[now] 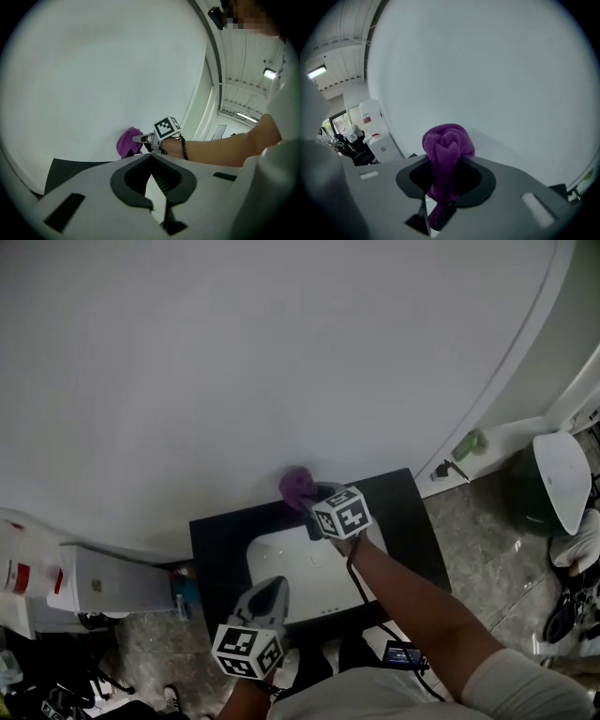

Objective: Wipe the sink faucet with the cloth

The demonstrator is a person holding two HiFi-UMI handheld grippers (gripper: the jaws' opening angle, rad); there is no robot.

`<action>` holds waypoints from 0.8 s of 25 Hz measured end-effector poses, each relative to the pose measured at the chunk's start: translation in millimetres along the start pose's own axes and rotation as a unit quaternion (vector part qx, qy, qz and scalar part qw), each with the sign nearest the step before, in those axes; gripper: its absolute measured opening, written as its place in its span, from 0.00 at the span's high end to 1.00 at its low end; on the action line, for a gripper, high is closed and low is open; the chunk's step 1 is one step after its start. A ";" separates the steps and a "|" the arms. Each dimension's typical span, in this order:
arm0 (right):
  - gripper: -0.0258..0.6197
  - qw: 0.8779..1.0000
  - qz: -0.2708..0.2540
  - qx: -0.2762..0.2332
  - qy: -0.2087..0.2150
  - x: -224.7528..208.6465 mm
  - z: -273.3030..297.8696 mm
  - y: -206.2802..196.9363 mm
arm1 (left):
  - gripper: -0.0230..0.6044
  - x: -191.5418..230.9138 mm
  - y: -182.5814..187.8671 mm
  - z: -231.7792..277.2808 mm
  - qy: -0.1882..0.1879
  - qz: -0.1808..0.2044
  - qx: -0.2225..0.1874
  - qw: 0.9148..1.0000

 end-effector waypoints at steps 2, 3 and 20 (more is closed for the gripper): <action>0.81 1.000 0.005 0.016 -0.004 -5.7 8.5 -8.6 | 0.95 5.5 0.7 6.0 0.005 -0.002 -0.001 1.000; 0.81 1.000 0.008 0.017 -0.003 -3.4 7.4 -13.6 | 0.95 7.3 0.0 8.3 0.006 -0.005 -0.001 1.000; 0.81 1.000 -0.001 -0.004 0.007 -8.5 -1.6 -0.1 | 0.95 -9.1 2.0 18.7 -0.007 -0.012 -0.010 1.000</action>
Point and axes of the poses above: the fingertips, and each gripper's own axes: z forward along the fingers, x to its left, y out of its top, the point moved 4 cm from there along -z, backward along the fingers, and after that the axes turned 12 degrees about -z, right-handed, at the moved point
